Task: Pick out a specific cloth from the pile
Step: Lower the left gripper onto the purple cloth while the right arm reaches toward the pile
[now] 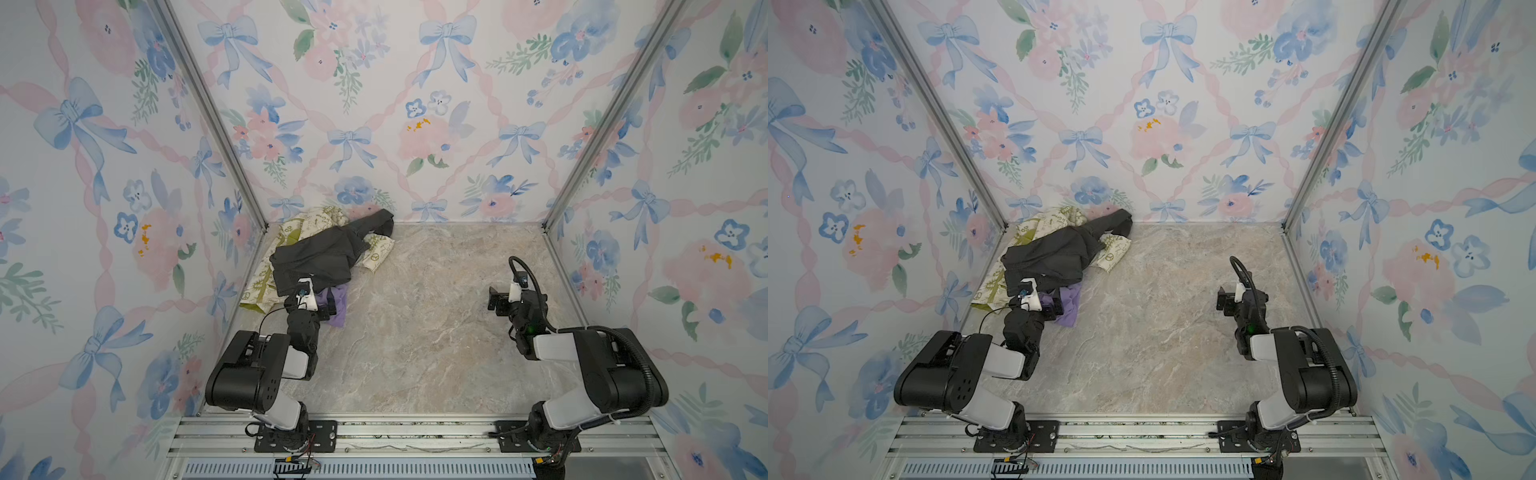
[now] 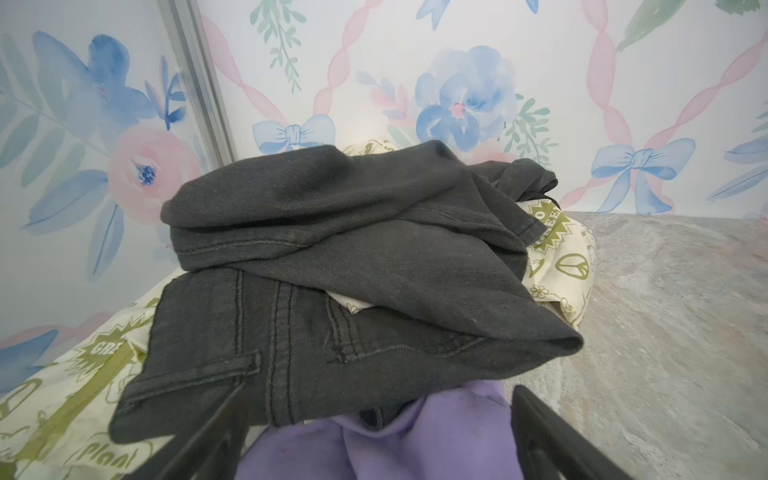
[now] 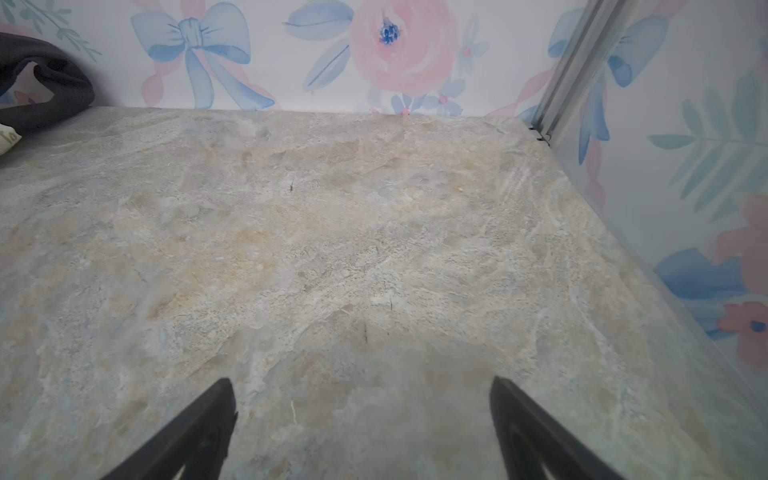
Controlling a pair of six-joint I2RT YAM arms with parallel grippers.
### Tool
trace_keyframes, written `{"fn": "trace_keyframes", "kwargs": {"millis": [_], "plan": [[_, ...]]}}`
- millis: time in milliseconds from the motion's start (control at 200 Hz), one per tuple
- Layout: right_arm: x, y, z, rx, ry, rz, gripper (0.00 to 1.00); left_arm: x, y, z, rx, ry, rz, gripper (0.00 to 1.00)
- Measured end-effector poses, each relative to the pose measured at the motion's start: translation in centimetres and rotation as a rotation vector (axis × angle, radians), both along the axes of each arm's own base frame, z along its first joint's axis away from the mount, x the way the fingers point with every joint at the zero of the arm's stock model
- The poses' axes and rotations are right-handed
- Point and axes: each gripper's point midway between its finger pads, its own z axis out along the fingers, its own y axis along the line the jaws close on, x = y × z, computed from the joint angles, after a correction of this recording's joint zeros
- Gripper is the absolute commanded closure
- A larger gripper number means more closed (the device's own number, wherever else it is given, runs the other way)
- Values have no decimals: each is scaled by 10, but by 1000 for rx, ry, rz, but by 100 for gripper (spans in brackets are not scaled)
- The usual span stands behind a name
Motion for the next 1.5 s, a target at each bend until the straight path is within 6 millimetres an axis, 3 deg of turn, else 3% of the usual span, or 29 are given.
{"fn": "trace_keyframes", "kwargs": {"millis": [1090,1165,1255,1500], "plan": [[0,-3,2,-22,18,-34,3,0,0,0,11,1,6,2],[4,0,11,-39,37,-36,3,-1,0,1,21,5,18,2],[15,6,42,-55,11,-27,3,-1,-2,11,31,-8,31,2],[28,37,111,-125,-34,19,3,6,-10,73,33,-74,65,2]]}}
